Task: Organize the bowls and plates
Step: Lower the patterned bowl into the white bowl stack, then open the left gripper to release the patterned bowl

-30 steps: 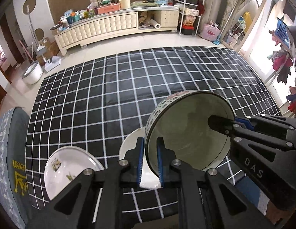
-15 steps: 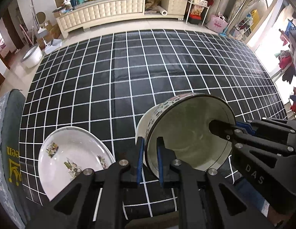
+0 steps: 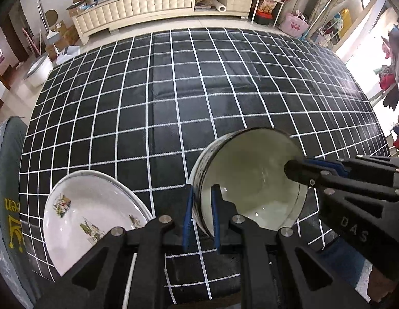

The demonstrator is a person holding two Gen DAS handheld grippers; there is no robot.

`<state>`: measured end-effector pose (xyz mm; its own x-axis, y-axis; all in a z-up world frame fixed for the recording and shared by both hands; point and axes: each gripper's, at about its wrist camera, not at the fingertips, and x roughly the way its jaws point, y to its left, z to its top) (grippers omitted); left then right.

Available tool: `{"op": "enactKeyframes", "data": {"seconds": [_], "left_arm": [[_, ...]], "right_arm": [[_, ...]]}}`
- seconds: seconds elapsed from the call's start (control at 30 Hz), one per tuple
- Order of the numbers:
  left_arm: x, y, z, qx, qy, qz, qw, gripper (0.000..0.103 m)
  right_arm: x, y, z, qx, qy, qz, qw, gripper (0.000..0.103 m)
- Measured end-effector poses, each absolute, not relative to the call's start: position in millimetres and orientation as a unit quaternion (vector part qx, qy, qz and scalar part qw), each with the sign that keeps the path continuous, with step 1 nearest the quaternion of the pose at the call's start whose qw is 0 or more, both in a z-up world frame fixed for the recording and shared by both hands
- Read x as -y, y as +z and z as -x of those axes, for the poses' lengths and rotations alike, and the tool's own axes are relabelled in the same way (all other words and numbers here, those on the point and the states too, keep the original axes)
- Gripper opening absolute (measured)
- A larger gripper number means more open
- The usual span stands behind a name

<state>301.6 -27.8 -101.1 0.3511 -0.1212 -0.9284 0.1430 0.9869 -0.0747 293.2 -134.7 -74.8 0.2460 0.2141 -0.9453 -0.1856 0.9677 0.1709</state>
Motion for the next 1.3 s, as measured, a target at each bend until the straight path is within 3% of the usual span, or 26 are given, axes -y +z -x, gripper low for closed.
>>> {"op": "enactKeyframes", "data": {"seconds": [0.27, 0.43, 0.57, 0.7, 1.0, 1.3], "left_arm": [[25.2, -67.5, -277.2, -0.52, -0.086, -0.013, 0.85, 0.04], [25.3, -55.4, -253.9, -0.507, -0.092, -0.021, 0.857, 0.052], [21.0, -51.2, -235.5, -0.502, -0.097, -0.014, 0.859, 0.059], [13.1, -45.6, -218.6, -0.482, -0.101, 0.007, 0.87, 0.074], [-2.4, -54.2, -210.1, -0.49, -0.105, 0.055, 0.864, 0.075], [-1.2, -68.3, -230.7, -0.511, -0.127, 0.053, 0.848, 0.075]], "right_arm": [[146.1, -51.8, -265.8, -0.558, 0.133, -0.005, 0.819, 0.016], [150.5, -40.4, -242.3, -0.542, 0.13, 0.002, 0.83, 0.055], [155.9, -35.0, -227.6, -0.534, 0.126, 0.0, 0.836, 0.058], [163.4, -29.7, -214.5, -0.527, 0.125, -0.016, 0.84, 0.06], [179.3, -39.5, -209.7, -0.524, 0.118, -0.087, 0.839, 0.075], [173.5, -60.3, -224.6, -0.552, 0.125, -0.098, 0.818, 0.076]]}}
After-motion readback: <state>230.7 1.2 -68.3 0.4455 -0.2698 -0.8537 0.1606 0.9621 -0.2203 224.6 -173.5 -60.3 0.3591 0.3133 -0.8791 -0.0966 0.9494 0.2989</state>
